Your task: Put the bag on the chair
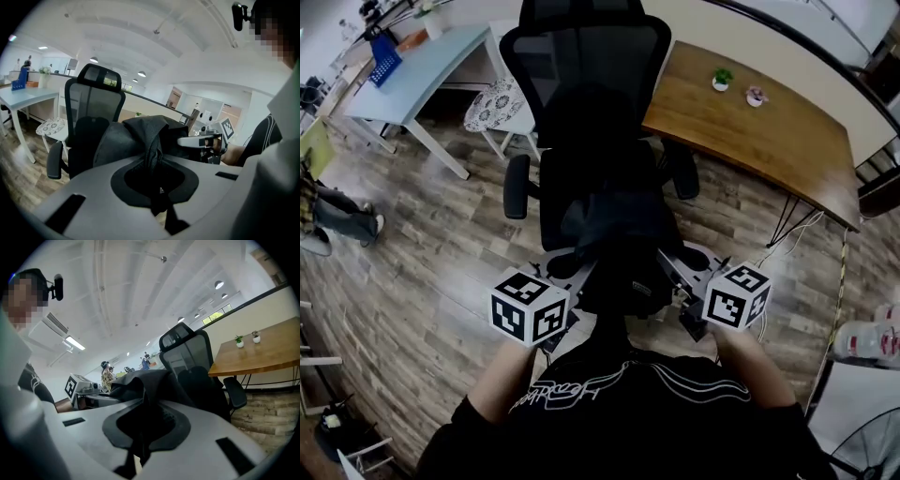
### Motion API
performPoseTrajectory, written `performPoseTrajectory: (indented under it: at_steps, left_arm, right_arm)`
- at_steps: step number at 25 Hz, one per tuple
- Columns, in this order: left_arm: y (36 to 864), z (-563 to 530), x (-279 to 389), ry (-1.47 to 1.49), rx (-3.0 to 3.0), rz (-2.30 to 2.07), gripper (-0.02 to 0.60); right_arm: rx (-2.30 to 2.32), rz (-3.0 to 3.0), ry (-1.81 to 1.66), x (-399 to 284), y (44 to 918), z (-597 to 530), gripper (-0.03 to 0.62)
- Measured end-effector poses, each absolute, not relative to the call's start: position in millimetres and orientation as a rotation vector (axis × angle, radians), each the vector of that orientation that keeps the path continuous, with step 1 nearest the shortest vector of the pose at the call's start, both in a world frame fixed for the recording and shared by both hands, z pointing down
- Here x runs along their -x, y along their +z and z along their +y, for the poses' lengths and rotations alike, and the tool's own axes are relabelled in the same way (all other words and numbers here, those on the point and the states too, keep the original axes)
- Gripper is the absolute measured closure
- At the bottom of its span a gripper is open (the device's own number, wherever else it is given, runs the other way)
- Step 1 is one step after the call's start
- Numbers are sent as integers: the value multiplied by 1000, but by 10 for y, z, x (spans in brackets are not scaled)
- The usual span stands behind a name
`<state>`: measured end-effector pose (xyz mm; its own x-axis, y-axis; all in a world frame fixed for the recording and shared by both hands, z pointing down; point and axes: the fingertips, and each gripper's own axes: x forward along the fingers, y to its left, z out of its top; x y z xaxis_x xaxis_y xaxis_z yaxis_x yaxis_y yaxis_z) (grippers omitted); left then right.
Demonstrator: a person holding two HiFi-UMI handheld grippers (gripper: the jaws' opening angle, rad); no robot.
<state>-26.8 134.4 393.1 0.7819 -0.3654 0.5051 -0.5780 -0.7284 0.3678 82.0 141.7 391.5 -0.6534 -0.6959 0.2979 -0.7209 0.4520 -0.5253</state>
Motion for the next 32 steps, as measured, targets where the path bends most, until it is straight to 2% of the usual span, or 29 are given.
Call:
performPoseTrajectory:
  at_steps: [14, 32]
  left_arm:
    - [4175, -363, 296, 560, -2437, -695, 543]
    - [4670, -1778, 399, 690, -2405, -822, 543]
  right_arm:
    - [-1264, -2528, 991, -803, 4150, -237, 582]
    - [-1161, -2452, 956, -710, 4637, -1702, 582]
